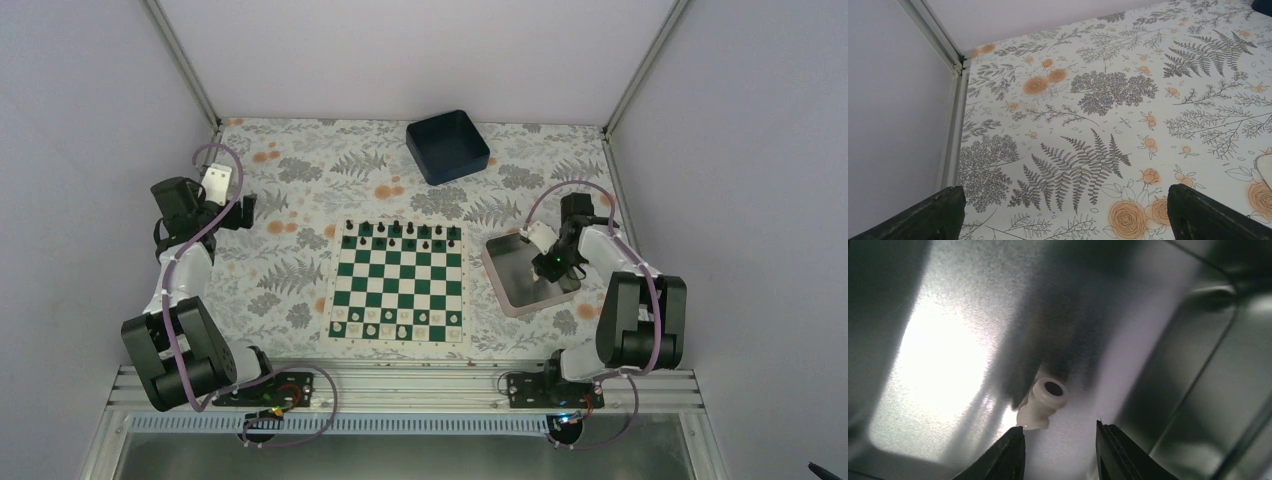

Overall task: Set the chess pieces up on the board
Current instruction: Adjust the chess piece in the storage box.

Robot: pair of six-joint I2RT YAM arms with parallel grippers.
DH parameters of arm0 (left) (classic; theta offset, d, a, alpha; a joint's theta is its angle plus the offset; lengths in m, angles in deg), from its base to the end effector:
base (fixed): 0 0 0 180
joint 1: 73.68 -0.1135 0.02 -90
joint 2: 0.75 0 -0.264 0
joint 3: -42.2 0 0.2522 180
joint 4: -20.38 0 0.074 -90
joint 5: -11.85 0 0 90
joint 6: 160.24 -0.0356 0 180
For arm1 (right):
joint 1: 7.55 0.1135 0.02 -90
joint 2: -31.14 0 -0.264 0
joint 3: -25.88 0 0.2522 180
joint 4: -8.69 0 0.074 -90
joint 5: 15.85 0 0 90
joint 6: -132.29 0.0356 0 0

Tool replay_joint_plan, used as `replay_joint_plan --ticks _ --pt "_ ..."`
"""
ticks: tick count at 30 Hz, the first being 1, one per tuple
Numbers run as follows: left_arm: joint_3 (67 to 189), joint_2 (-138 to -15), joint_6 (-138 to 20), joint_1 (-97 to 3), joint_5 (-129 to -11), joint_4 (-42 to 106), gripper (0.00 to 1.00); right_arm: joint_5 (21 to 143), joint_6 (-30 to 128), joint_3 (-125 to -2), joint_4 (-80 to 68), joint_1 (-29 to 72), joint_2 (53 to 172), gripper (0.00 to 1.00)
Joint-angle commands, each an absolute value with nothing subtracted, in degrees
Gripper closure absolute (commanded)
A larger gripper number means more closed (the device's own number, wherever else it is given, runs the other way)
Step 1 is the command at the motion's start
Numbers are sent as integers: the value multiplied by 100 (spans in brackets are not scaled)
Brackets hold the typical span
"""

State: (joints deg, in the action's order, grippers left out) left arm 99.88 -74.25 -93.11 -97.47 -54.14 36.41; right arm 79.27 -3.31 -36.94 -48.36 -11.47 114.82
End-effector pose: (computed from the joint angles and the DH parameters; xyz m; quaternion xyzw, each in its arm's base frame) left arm 0.2604 0.0989 0.2417 0.0942 0.8557 0.0213 0.5085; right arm 0.2492 -0.0139 0.1791 -0.3578 0.9268 -0.0037 0.1141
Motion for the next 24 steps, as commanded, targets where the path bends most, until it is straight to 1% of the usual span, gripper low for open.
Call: replay_joint_plan --ticks 1,9,14,20,21,24 --pt "9940 -7344 -9272 -9777 -5292 3573 0 8196 -398 -3523 -4767 -1219 11725 61" --pt "9945 -7408 -9282 -9777 -5291 3571 0 8279 -410 -3503 -4550 -1299 11958 64" --pt "9942 -7406 -9291 -9777 -5309 3574 0 8383 -420 -3484 -4420 -1291 12159 71" --pt "9940 -7409 -9300 -9781 -5319 3590 0 8394 -460 -3457 -4315 -1293 12219 76" --pt "9939 -7407 -9300 -9777 -5319 3590 0 8410 -468 -3460 -4307 -1297 12211 78" --pt "9942 -7418 -9300 -9772 -5332 3576 0 8398 -511 -3460 -4260 -1299 12169 90"
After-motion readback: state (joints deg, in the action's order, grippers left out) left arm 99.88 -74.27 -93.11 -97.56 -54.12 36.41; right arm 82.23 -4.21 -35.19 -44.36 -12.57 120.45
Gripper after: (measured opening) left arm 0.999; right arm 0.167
